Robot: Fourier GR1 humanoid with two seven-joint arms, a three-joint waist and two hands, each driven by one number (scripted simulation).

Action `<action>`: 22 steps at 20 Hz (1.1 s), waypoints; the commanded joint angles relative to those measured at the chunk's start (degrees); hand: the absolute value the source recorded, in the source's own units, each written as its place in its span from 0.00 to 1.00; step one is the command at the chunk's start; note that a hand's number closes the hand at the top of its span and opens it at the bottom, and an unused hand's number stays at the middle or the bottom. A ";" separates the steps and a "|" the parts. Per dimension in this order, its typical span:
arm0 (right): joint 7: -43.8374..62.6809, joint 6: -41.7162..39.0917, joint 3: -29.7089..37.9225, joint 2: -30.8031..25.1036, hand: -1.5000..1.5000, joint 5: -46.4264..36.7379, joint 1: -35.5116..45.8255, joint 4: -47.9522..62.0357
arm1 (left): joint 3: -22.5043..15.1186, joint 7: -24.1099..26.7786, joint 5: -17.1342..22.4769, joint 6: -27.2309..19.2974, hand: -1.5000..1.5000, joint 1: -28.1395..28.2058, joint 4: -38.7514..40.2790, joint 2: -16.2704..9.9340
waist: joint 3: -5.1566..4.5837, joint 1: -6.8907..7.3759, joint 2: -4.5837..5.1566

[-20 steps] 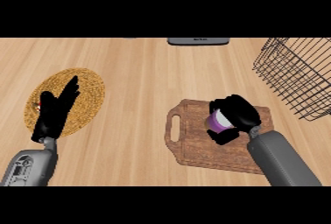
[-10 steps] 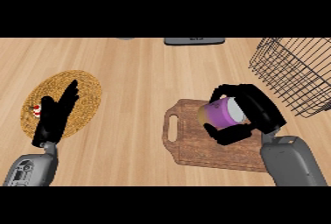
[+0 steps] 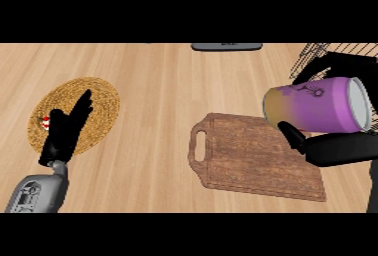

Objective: Pick the can from the cutting board and place it in the basket

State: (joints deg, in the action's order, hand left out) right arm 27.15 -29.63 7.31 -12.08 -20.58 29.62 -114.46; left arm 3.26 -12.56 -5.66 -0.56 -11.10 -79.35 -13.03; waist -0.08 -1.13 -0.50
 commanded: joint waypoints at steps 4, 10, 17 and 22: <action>16.35 -3.02 9.82 -7.23 1.00 8.73 19.10 5.72 | 0.05 -1.87 0.65 1.58 0.50 0.16 -3.02 -0.52 | 0.02 1.40 0.32; 12.37 -6.78 7.30 -17.94 1.00 1.26 22.27 13.80 | -0.41 -2.13 -0.76 -0.32 0.50 -2.00 -1.93 1.04 | 0.02 1.61 0.68; -2.02 -5.38 3.66 -29.20 1.00 -11.78 18.72 26.09 | -1.23 -0.12 -0.86 0.32 0.50 -1.07 -0.02 2.20 | 0.09 2.17 1.06; -12.83 -1.49 3.98 -34.96 1.00 -16.12 20.47 40.54 | -2.70 -0.66 -3.08 -1.59 0.50 -0.80 -1.76 3.44 | 0.10 2.35 0.86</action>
State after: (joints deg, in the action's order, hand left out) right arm 21.46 -33.20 12.12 -42.80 -32.56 50.41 -81.81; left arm 2.26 -13.47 -7.03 -0.52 -13.87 -79.31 -11.30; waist 0.00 0.97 0.48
